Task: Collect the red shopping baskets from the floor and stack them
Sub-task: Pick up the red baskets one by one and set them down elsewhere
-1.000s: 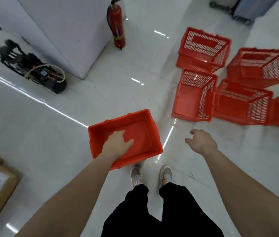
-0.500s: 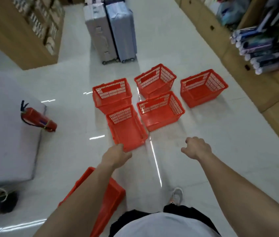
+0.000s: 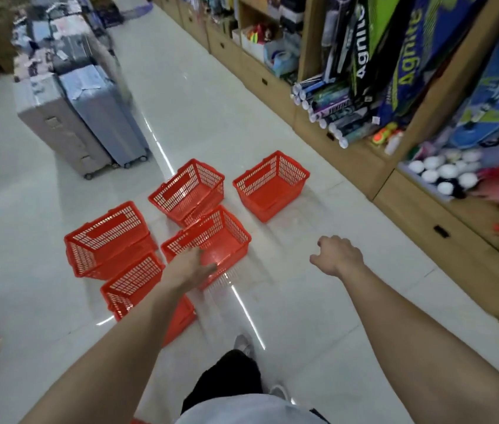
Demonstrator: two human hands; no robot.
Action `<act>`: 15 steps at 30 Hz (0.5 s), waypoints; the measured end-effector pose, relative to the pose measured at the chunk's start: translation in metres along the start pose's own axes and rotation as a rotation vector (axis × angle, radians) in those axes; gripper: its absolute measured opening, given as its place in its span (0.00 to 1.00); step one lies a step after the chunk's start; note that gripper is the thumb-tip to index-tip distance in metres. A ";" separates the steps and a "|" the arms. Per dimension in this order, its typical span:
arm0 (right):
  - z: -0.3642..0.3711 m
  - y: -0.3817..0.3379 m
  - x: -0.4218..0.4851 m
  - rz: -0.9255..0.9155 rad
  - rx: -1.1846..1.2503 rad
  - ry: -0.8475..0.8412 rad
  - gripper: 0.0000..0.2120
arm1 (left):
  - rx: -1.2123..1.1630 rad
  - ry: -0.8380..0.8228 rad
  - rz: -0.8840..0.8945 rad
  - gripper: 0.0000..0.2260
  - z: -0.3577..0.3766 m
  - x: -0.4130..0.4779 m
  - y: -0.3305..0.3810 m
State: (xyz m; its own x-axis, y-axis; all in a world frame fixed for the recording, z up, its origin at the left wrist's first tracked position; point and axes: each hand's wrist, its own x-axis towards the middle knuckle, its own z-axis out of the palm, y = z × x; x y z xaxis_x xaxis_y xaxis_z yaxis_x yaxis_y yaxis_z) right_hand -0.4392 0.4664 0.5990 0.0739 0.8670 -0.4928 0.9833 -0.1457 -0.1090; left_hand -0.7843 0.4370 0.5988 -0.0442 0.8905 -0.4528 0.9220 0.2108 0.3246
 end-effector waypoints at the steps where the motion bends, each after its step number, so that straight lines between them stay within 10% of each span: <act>1: -0.007 0.005 0.013 0.011 -0.003 -0.002 0.27 | 0.013 0.005 0.015 0.20 -0.003 0.017 0.009; 15: -0.134 0.007 0.256 0.101 -0.132 -0.096 0.27 | -0.043 -0.097 0.040 0.26 -0.065 0.306 0.082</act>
State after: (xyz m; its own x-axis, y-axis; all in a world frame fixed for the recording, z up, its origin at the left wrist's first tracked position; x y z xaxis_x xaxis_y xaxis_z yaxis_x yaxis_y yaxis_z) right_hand -0.3916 0.7514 0.5875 0.1634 0.8007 -0.5763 0.9854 -0.1603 0.0566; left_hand -0.7475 0.7527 0.5407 0.0318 0.8558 -0.5163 0.9050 0.1945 0.3782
